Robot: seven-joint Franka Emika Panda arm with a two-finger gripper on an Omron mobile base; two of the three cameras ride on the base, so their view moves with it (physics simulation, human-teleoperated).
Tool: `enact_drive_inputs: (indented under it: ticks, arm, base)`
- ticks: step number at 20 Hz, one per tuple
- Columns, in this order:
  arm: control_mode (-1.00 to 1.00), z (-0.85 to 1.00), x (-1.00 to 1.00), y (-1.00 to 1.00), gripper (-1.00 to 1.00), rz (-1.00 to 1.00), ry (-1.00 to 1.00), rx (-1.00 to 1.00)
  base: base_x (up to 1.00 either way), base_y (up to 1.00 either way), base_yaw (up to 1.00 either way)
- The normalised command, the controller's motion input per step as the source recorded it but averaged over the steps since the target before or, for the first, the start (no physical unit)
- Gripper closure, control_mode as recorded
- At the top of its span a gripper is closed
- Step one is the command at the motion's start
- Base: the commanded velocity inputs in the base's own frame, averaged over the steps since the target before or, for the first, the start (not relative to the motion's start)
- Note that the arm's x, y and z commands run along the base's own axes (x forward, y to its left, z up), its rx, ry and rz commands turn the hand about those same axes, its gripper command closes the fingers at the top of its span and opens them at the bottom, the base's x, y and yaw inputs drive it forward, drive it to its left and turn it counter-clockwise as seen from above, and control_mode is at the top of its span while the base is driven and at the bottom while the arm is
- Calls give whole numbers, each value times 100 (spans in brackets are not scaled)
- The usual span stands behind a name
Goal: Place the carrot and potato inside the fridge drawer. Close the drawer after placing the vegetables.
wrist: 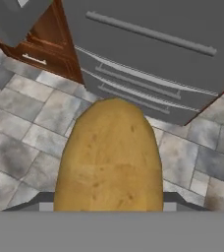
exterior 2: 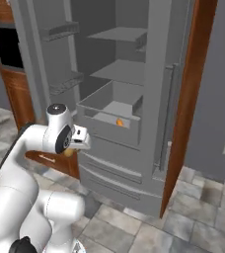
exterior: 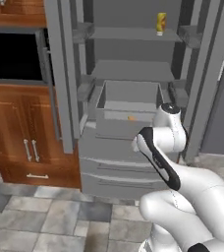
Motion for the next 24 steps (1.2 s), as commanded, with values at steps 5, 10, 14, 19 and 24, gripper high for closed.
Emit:
enact_drive_inputs:
  ticks: [5,10,14,19,24]
  arm:
    - [100,0,0,0,100,0,0,0]
    - [100,0,0,0,100,0,0,0]
    - [100,0,0,0,100,0,0,0]
    - [100,0,0,0,100,0,0,0]
    - [100,0,0,0,100,0,0,0]
  base:
    - [57,56,-46]
    - [60,51,-33]
    - [65,1,-16]
    - [77,0,-8]
    - [62,-6,4]
